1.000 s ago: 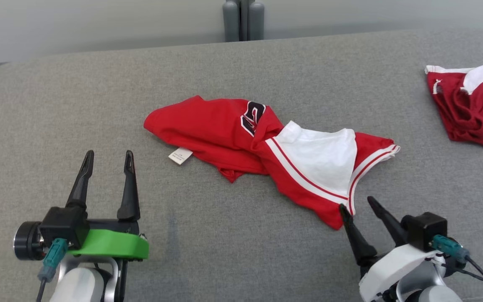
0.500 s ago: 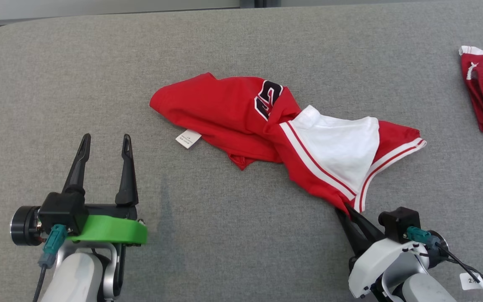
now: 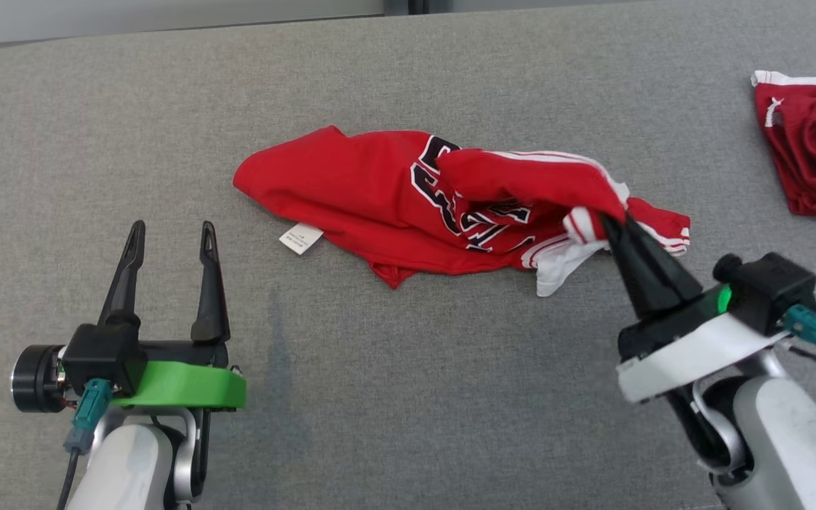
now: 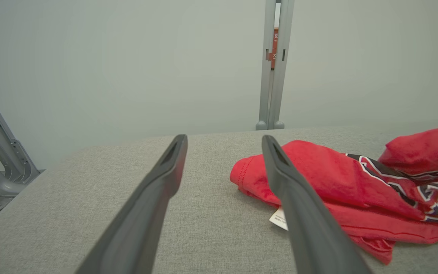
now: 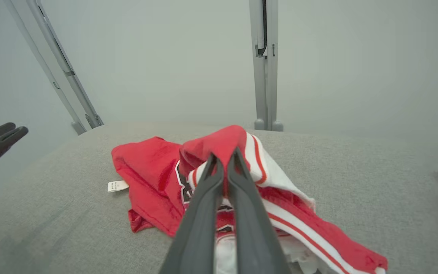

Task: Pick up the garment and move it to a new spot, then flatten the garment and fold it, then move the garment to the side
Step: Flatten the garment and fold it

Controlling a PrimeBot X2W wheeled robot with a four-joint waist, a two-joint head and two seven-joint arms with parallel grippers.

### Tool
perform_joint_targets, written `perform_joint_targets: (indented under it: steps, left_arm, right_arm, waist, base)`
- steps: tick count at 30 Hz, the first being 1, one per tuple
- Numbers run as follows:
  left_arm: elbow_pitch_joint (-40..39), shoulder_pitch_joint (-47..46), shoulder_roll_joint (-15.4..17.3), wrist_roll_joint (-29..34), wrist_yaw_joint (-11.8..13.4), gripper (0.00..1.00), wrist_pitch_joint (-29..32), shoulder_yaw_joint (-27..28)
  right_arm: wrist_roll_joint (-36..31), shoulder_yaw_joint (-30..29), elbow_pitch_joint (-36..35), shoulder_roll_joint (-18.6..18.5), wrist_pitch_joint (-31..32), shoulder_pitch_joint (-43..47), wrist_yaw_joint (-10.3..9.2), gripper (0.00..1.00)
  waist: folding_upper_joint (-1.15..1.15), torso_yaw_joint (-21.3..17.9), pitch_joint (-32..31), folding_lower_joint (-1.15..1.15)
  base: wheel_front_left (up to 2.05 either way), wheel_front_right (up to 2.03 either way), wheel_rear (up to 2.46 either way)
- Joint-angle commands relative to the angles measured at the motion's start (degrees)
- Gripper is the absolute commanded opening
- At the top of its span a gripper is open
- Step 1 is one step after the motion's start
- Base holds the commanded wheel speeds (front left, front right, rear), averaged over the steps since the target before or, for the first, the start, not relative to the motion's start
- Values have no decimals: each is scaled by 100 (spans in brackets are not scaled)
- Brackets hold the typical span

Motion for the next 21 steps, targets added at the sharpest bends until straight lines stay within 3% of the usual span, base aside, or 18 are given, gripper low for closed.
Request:
perform_joint_targets:
  steps: [1,8,14,20,21]
  left_arm:
    - [-32,-148,-19,34,-2,100,-26,-5]
    - [-211,-445,-149,123,-78,100,-23,-64]
    - [-271,-761,-354,234,-230,100,-22,-128]
    - [-286,-993,-554,356,-376,100,-23,-168]
    - [-270,-1008,-584,376,-403,100,-23,-162]
  right_arm:
    - [-12,-137,-55,-51,32,-225,2,0]
    - [56,-614,305,-389,153,-1198,2,0]
    - [334,-859,1252,-753,41,-2127,2,0]
    - [608,-715,2372,-1015,-129,-2983,2,0]
    - [644,-663,2553,-1027,-216,-3141,2,14]
  waist:
    - [0,78,157,0]
    - [0,341,705,0]
    - [0,676,1048,0]
    - [0,874,1292,0]
    - [0,885,1304,0]
  base:
    - [0,0,0]
    - [0,0,0]
    - [0,0,0]
    - [0,0,0]
    - [0,0,0]
